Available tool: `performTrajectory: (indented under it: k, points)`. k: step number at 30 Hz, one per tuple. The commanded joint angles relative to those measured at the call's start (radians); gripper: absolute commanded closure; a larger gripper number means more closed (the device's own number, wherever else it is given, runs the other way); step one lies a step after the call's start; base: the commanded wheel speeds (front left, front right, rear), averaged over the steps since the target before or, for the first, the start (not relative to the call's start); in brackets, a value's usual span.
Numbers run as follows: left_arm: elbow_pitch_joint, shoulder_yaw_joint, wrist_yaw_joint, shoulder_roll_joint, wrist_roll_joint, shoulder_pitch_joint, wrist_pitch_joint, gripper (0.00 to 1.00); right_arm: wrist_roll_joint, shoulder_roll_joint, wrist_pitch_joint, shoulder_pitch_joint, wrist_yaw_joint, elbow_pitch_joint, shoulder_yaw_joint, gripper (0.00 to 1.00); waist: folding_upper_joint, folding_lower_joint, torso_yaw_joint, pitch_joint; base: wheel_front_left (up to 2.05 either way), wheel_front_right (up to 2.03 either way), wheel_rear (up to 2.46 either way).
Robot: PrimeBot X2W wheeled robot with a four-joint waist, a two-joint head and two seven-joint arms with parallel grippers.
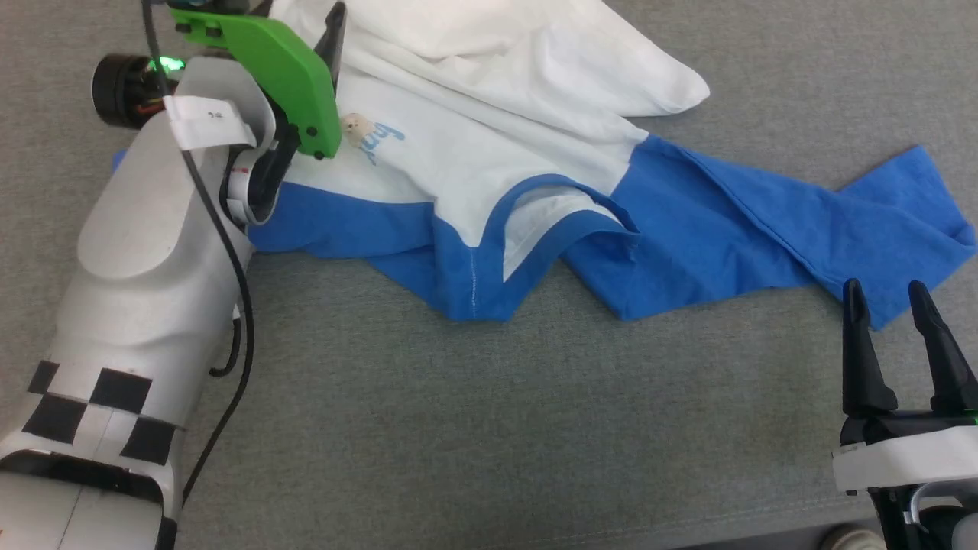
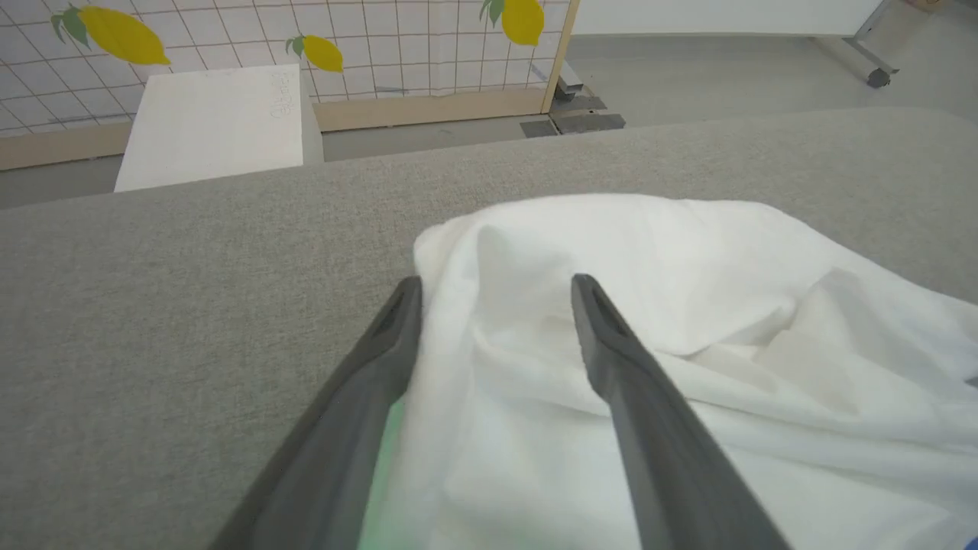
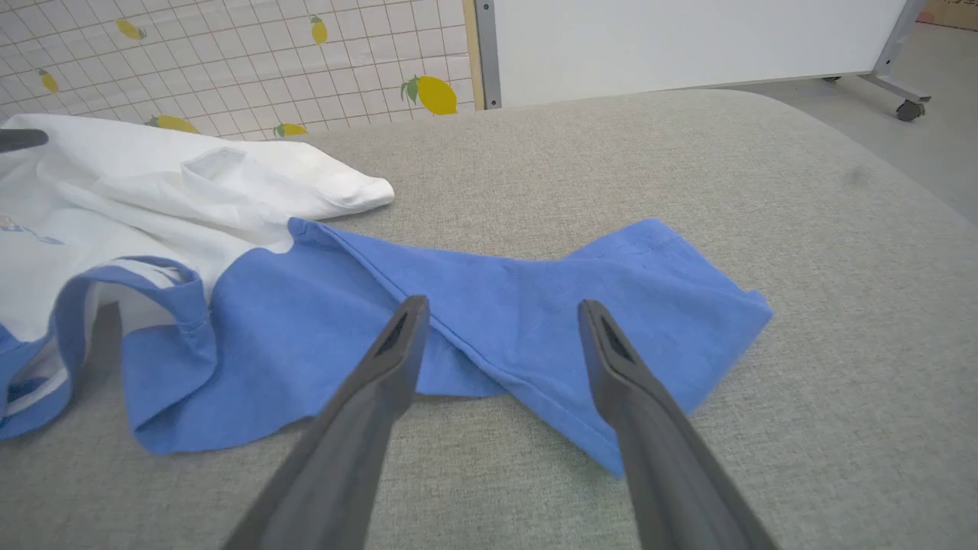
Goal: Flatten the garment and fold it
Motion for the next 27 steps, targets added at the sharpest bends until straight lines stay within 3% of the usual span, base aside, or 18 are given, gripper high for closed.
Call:
performTrajectory:
  k: [1, 6, 7, 9, 15, 17, 21, 27]
  points:
    - [-0.024, 0.007, -0.01, 0.004, -0.013, 0.01, -0.019, 0.0, -0.007, 0.002, -0.003, -0.016, -0.002, 0.001, 0.001, 0.0, 0.0, -0.0001, 0.026, -0.027, 0.0, 0.0, 0.0]
    - [-0.211, 0.026, -0.028, 0.029, -0.035, 0.101, -0.103, 0.0, -0.024, 0.002, 0.021, 0.007, -0.002, -0.002, 0.001, 0.0, 0.0, -0.0001, 0.089, -0.118, 0.0, 0.0, 0.0]
    - [-0.308, 0.019, -0.017, 0.072, -0.039, 0.183, -0.066, 0.0, -0.029, 0.002, 0.036, 0.023, -0.002, -0.01, 0.002, 0.0, 0.0, -0.0001, 0.113, -0.148, 0.0, 0.0, 0.0]
    - [-0.362, 0.004, -0.007, 0.123, -0.027, 0.235, -0.01, 0.0, -0.032, 0.002, 0.047, 0.031, -0.002, -0.017, 0.004, 0.0, 0.0, -0.0001, 0.124, -0.16, 0.0, 0.0, 0.0]
    - [-0.45, -0.031, -0.013, 0.265, -0.073, 0.372, 0.233, 0.0, -0.038, 0.002, 0.072, 0.044, -0.002, -0.038, 0.01, 0.0, 0.0, -0.0001, 0.133, -0.168, 0.0, 0.0, 0.0]
    - [-0.444, -0.063, -0.019, 0.339, -0.054, 0.414, 0.319, 0.0, -0.043, 0.002, 0.086, 0.042, -0.002, -0.055, 0.02, 0.0, 0.0, -0.0001, 0.114, -0.157, 0.0, 0.0, 0.0]
    - [-0.423, -0.071, -0.022, 0.358, -0.052, 0.436, 0.325, 0.0, -0.045, 0.002, 0.095, 0.043, -0.002, -0.066, 0.02, 0.0, 0.0, -0.0001, 0.088, -0.144, 0.0, 0.0, 0.0]
    - [-0.364, -0.053, -0.01, 0.343, -0.068, 0.446, 0.277, 0.0, -0.039, 0.002, 0.098, 0.039, -0.002, -0.079, 0.015, 0.0, 0.0, -0.0001, 0.061, -0.117, 0.0, 0.0, 0.0]
